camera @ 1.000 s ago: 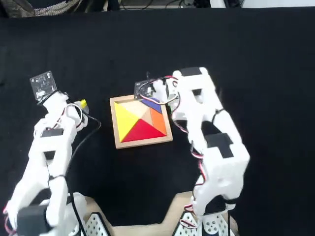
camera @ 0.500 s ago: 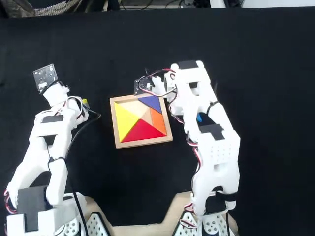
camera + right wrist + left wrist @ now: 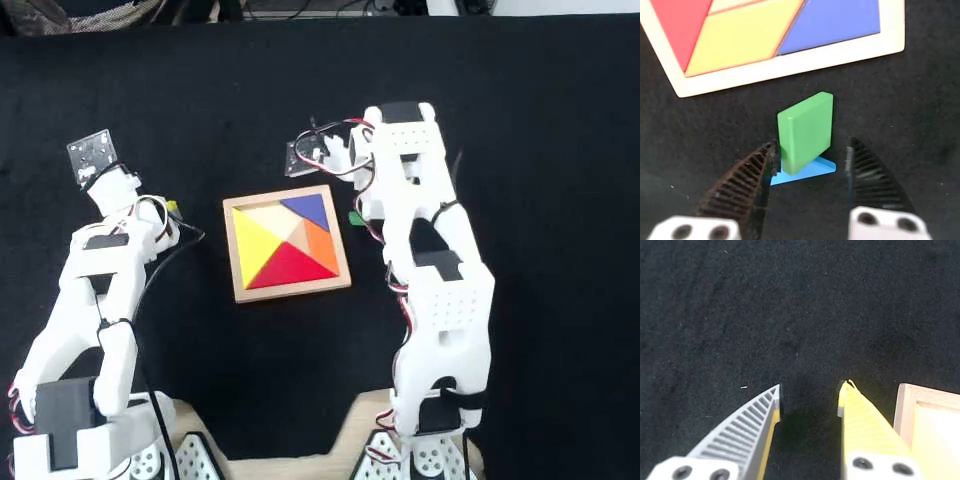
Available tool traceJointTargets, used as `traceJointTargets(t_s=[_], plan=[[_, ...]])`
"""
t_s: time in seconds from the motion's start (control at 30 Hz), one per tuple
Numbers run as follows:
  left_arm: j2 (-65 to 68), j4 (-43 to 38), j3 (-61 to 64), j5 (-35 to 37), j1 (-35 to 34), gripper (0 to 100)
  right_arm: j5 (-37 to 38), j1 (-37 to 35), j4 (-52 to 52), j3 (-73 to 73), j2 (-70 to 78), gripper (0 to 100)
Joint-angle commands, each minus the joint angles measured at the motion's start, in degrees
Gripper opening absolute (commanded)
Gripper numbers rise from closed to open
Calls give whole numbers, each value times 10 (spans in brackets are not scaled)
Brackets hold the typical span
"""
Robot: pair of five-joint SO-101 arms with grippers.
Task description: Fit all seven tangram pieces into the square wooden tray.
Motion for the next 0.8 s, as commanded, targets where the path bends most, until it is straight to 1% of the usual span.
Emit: traceJointTargets(t_s=[0.0,0.07,0.1,0.17,0.3,0.4,0.5,0.57,0.6,0.77], plan=[[-4,1,-30,4,-6,195,6,10,-23,-20,-4,68],[-4,1,-30,4,-6,195,5,10,-25,-21,8,18],[-4,1,-30,3,-6,195,4,9,-29,-22,15,10],[-4,1,-30,3,-6,195,3,10,-37,-29,29,17],[-4,1,-31,3,-5,195,-36,10,-31,-63,32,11],[-4,0,-32,3,-5,195,-67,4,11,-112,8,11],[-4,0,-32,4,-5,195,-110,-28,71,-167,-22,11],[-3,0,-32,4,3,194,-156,-63,88,-185,-32,11],[-3,0,-30,4,7,194,-191,-82,87,-189,-32,11],[-3,0,-29,4,9,194,-397,-164,62,-186,-32,11]])
